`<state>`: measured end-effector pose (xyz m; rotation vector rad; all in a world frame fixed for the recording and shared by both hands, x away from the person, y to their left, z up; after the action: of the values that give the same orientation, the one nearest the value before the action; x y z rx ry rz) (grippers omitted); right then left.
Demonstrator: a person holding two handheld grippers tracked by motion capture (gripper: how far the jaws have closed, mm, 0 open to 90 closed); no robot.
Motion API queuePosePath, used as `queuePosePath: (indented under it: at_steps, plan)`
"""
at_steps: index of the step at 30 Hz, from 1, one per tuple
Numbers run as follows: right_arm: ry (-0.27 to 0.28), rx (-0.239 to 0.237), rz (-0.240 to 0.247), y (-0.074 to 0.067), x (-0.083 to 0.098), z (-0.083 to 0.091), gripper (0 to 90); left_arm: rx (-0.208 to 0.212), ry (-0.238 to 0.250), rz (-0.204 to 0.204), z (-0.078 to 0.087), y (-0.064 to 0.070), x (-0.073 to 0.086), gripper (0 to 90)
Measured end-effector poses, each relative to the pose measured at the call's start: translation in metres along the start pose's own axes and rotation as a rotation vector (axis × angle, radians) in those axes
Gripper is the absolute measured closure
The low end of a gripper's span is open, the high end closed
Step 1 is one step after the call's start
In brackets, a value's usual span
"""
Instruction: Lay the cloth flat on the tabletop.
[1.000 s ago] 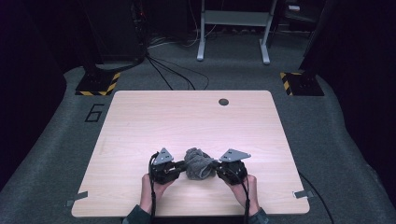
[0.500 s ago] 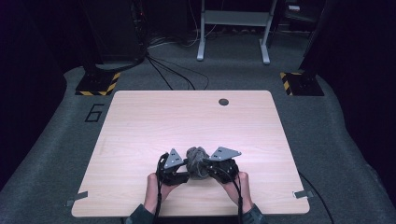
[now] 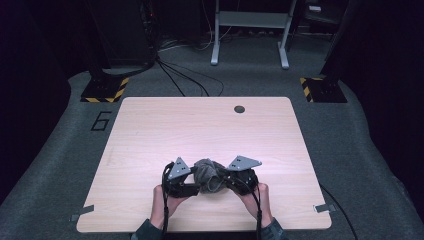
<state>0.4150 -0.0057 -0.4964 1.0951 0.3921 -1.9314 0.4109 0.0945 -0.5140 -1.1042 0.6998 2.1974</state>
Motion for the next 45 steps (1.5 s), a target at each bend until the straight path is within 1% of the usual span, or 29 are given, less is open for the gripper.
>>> queuePosePath:
  at_steps: [1,3,4,7,9,10,11,13,14,16,17,18,20,21,22,23,24,25,27,28,29,31,32,33,34,36,38,41,45]
  plan:
    - [-0.003,0.001,-0.006,0.000,0.001,0.000,82.2,-0.001,-0.002,-0.007,-0.002,0.001,0.000,41.2]
    - [-0.003,0.002,-0.001,0.002,0.002,0.000,81.9,0.000,-0.007,-0.012,-0.004,0.003,0.000,41.2]
    - [-0.003,0.006,-0.011,0.003,0.004,0.001,81.3,0.003,-0.010,-0.014,-0.008,0.005,0.000,41.0]
    - [-0.003,0.009,-0.023,0.005,0.007,0.004,79.5,-0.001,-0.022,-0.021,-0.015,0.005,-0.002,40.7]
    - [-0.001,0.017,-0.036,0.008,0.010,0.006,78.1,-0.012,-0.021,-0.030,-0.018,0.003,-0.005,39.4]
    - [-0.004,0.020,-0.035,0.009,0.012,0.007,77.2,-0.010,-0.026,-0.030,-0.020,0.004,-0.007,38.6]
    - [-0.007,0.022,-0.047,0.010,0.015,0.009,75.4,-0.012,-0.028,-0.032,-0.022,0.004,-0.009,37.6]
    - [-0.013,0.018,-0.063,0.011,0.021,0.011,72.4,-0.018,-0.036,-0.048,-0.025,0.004,-0.011,37.9]
    - [-0.016,0.016,-0.075,0.011,0.024,0.012,69.9,-0.015,-0.050,-0.055,-0.026,0.004,-0.011,38.2]
    - [-0.042,-0.015,-0.080,0.006,0.032,0.012,65.7,-0.014,-0.054,-0.055,-0.028,0.005,-0.010,42.8]
    - [-0.042,-0.015,-0.080,0.006,0.032,0.012,65.7,-0.014,-0.054,-0.055,-0.028,0.005,-0.010,46.8]
    - [-0.069,-0.038,-0.081,0.000,0.042,0.006,59.7,-0.016,-0.042,-0.047,-0.029,0.005,-0.010,51.7]
    - [-0.093,-0.058,-0.085,-0.005,0.047,-0.002,56.7,-0.015,-0.028,-0.032,-0.030,0.003,-0.011,58.7]
    - [-0.100,-0.061,-0.079,-0.007,0.048,-0.007,52.4,-0.014,-0.017,-0.019,-0.029,0.002,-0.012,61.0]
    - [-0.110,-0.059,-0.086,-0.008,0.049,-0.013,50.4,-0.022,0.004,-0.008,-0.029,0.001,-0.013,62.0]
    - [-0.109,-0.059,-0.089,-0.009,0.048,-0.018,49.5,-0.017,0.013,-0.007,-0.028,0.001,-0.014,64.0]
    - [-0.104,-0.057,-0.088,-0.010,0.047,-0.023,49.8,-0.018,0.025,-0.007,-0.027,0.000,-0.015,65.4]
    - [-0.117,-0.057,-0.077,-0.011,0.046,-0.027,52.6,-0.014,0.032,0.002,-0.026,-0.001,-0.015,66.8]
    - [-0.142,-0.052,-0.051,-0.011,0.047,-0.034,62.7,-0.015,0.047,0.012,-0.023,-0.003,-0.015,70.7]
    - [-0.147,-0.056,-0.044,-0.011,0.047,-0.037,68.9,-0.024,0.062,0.016,-0.021,-0.005,-0.016,71.7]
    - [-0.141,-0.046,-0.042,-0.009,0.047,-0.038,73.3,-0.027,0.068,0.022,-0.019,-0.006,-0.015,73.3]
    - [-0.144,-0.040,-0.050,-0.007,0.048,-0.039,81.2,-0.032,0.088,0.042,-0.015,-0.010,-0.015,75.5]
    - [-0.144,-0.031,-0.070,-0.006,0.048,-0.039,83.2,-0.035,0.103,0.052,-0.013,-0.012,-0.015,76.1]
    - [-0.145,-0.028,-0.076,-0.004,0.049,-0.038,84.4,-0.037,0.103,0.058,-0.012,-0.013,-0.014,76.9]
    - [-0.141,-0.022,-0.067,-0.002,0.049,-0.037,84.8,-0.042,0.107,0.054,-0.010,-0.014,-0.014,77.0]
    - [-0.138,-0.013,-0.081,0.000,0.049,-0.034,85.2,-0.044,0.104,0.057,-0.007,-0.016,-0.012,77.5]
    - [-0.128,-0.001,-0.076,0.004,0.047,-0.031,85.4,-0.060,0.122,0.062,-0.005,-0.020,-0.012,78.3]
    - [-0.107,0.016,-0.084,0.010,0.044,-0.025,86.0,-0.057,0.132,0.086,-0.003,-0.024,-0.011,79.3]
    - [-0.092,0.041,-0.082,0.015,0.039,-0.017,86.3,-0.055,0.124,0.090,-0.002,-0.026,-0.009,79.4]
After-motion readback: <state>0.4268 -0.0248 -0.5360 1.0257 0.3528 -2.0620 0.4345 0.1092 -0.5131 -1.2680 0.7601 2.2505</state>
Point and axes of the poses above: each handheld gripper's, and its own axes: z roughly backward along the jaws, x roughly out of its underside, y roughly to its right, the point moved 10 cm from there along -z, roughly forward along the jaws, and after that the axes turned 9 degrees about z, right-handed, at the moved point
